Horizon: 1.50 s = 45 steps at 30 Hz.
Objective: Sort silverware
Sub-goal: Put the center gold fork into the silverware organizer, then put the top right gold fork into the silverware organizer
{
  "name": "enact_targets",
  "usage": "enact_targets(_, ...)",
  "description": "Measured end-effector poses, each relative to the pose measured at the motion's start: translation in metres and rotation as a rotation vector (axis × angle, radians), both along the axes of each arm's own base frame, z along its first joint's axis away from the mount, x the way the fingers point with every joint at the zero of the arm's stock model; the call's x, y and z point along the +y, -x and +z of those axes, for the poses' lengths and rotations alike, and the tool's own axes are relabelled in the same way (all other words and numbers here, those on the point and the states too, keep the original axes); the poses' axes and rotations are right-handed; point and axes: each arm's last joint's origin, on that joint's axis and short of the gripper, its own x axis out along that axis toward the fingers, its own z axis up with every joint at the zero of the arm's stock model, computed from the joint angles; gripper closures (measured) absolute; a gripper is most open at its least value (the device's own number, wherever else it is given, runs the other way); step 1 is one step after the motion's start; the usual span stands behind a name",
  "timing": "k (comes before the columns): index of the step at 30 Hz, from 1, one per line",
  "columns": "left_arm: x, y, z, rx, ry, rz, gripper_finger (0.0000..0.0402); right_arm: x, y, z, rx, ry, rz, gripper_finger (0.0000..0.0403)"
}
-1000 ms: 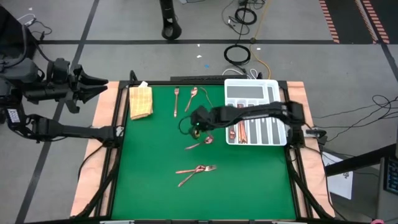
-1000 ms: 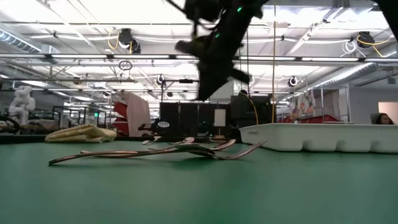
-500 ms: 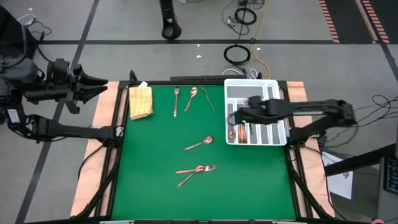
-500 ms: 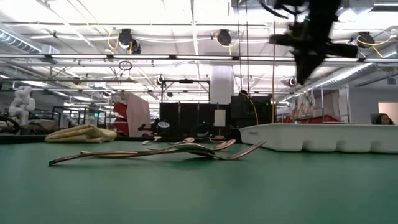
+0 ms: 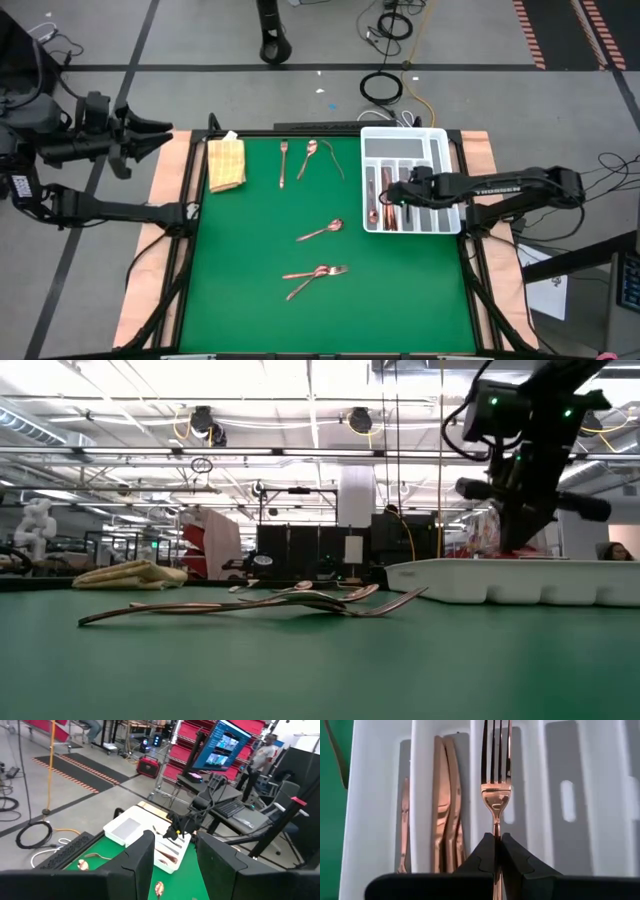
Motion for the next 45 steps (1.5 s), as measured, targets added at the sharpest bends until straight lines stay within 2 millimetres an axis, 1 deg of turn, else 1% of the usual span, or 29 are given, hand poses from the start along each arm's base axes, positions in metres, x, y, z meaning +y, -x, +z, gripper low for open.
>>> enact_targets(4,0.001,0.000,0.000,0.002,-0.007,0.032,0.0254,-0.009,-0.003,-0.010,0.010,0.010,0.003,0.0403)
enact_targets(7,0.001,0.000,0.000,0.002,-0.008,0.037,0.0254,-0.017,-0.003,-0.018,0.060,-0.015,-0.003,0.0403)
enact_targets(12,0.001,0.000,0.000,0.002,-0.006,0.037,0.0254,-0.021,-0.006,-0.025,0.095,-0.045,0.032,0.0396)
enact_targets(15,0.001,0.000,0.000,0.002,-0.005,0.038,0.0254,-0.022,-0.008,-0.026,0.096,-0.041,0.051,0.0370)
enact_targets(22,0.001,0.000,0.000,0.001,-0.005,0.038,0.0254,-0.022,-0.009,-0.025,0.092,-0.036,0.064,0.0273)
enact_targets(25,0.001,0.000,0.000,0.001,-0.005,0.038,0.0254,-0.022,-0.008,-0.024,0.083,-0.043,0.055,0.0245)
enact_targets(27,0.001,0.000,0.000,0.001,-0.005,0.038,0.0254,-0.022,-0.012,-0.014,0.054,-0.031,0.094,0.0234)
enact_targets(29,0.001,0.000,0.000,0.002,-0.005,0.038,0.0254,-0.023,-0.018,0.001,0.010,-0.004,0.141,0.0229)
enact_targets(31,0.001,0.000,0.000,0.001,-0.005,0.038,0.0254,-0.025,-0.020,0.019,0.006,0.031,0.191,0.0228)
enact_targets(35,0.001,0.000,0.000,0.002,-0.005,0.037,0.0254,-0.031,-0.035,0.072,-0.093,0.167,0.287,0.0227)
enact_targets(37,0.001,0.000,0.000,0.003,-0.010,0.036,0.0254,-0.037,-0.049,0.097,-0.159,0.257,0.365,0.0227)
enact_targets(39,0.001,0.000,0.000,0.008,-0.022,0.034,0.0254,-0.045,-0.066,0.116,-0.183,0.356,0.453,0.0227)
enact_targets(42,0.001,0.000,0.000,0.009,-0.023,0.033,0.0254,-0.064,-0.094,0.131,-0.146,0.441,0.516,0.0227)
enact_targets(45,0.001,0.000,0.000,0.011,-0.022,0.033,0.0254,-0.088,-0.125,0.129,-0.060,0.432,0.568,0.0227)
